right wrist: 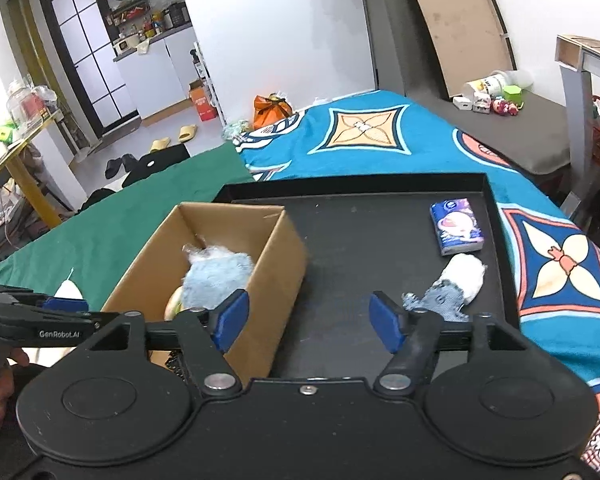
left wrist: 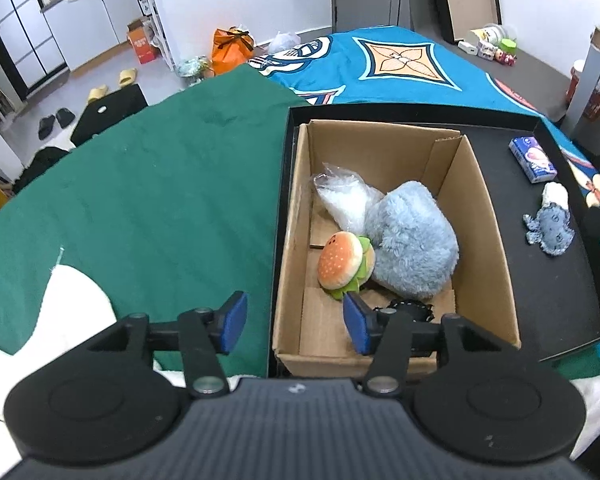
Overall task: Organize soft objects
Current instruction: 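Move the right gripper to the blue denim plush and grasp it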
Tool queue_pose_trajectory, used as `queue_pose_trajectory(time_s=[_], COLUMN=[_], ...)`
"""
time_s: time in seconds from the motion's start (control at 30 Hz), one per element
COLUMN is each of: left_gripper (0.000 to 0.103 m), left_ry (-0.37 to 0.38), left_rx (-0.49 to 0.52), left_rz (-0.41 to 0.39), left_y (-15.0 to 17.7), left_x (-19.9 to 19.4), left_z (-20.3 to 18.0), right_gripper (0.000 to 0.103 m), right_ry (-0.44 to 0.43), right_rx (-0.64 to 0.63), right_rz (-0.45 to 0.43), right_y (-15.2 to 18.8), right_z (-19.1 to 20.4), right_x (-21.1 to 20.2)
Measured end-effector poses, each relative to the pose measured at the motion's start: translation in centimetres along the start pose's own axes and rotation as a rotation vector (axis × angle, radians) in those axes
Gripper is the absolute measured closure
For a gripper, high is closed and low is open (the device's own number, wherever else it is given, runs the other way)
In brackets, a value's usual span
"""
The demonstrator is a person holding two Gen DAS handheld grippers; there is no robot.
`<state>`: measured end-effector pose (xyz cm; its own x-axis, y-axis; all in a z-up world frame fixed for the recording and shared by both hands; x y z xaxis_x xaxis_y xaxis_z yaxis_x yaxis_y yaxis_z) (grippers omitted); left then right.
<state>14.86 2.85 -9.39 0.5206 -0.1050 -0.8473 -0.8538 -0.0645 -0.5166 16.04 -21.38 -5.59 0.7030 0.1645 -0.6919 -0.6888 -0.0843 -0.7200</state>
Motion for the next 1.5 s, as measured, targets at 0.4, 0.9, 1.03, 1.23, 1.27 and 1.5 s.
queue_pose_trajectory(time_s=[0.4, 0.9, 1.03, 1.23, 1.27, 1.5], left_gripper=[0.048, 0.043, 0.042, 0.043, 0.042, 0.043], left_ry=[-0.088, -0.244, -0.265, -0.308, -0.313, -0.342], left_rx=[0.045, 0.135, 0.141, 0.139, 0.138, 0.139], left_rz=[0.017, 0.081, 0.102, 0.128, 0.130, 0.158], left_y=[-0.2, -0.7, -0.9, -1.4, -1.5, -1.7], left_x=[-0.1, 1.3, 1.6, 2.3, 2.4, 3.1], left_z=[-1.7, -4.2, -4.9, -5.5, -5.6, -5.9], right_gripper=[0.023, 0.023, 0.023, 0.029, 0.032, 0.041], right_ry=[-0.027, -0.018, -0.009, -0.022, -0.028, -0.051], right_rx=[0.015, 0.106, 0.163, 0.205, 0.212, 0.257], right_rz=[-0.044, -0.012, 0.028, 0.065, 0.073, 0.128], right_y=[-0.9, 1.4, 2.0, 2.5, 2.5, 3.2], right_z=[-3.2, -7.2, -8.8, -10.0, -10.1, -10.6], right_x=[1.6, 4.6, 6.4, 8.8, 9.2, 11.6])
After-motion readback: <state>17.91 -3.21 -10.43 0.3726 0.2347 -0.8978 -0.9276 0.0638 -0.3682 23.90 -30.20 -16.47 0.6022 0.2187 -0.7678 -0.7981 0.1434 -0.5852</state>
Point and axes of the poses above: each gripper's, at about its wrist camera, not at the fingertips, and x roughly the way its jaws point, z to its left, y to its underside, the point moved 1 cm from there along x, roughly the way its jaws point, and after that the axes turned 15 degrees about y, right-handed, at the moved point
